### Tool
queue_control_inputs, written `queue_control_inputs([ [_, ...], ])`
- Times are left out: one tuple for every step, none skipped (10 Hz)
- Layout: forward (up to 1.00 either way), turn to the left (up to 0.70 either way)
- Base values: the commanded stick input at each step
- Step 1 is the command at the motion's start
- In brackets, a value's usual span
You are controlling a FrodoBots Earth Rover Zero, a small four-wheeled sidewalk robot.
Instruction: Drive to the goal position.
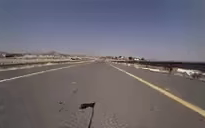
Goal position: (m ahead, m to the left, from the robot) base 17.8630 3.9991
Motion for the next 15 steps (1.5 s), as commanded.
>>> queue_control_inputs([
  [1.00,-0.01],
  [1.00,-0.01],
  [1.00,-0.01],
  [1.00,-0.01],
  [1.00,-0.01],
  [1.00,-0.01],
  [1.00,-0.01],
  [1.00,-0.01],
  [1.00,-0.01],
  [1.00,-0.01],
  [1.00,-0.01],
  [1.00,-0.01],
  [1.00,-0.01],
  [1.00,-0.01],
  [1.00,-0.01],
])
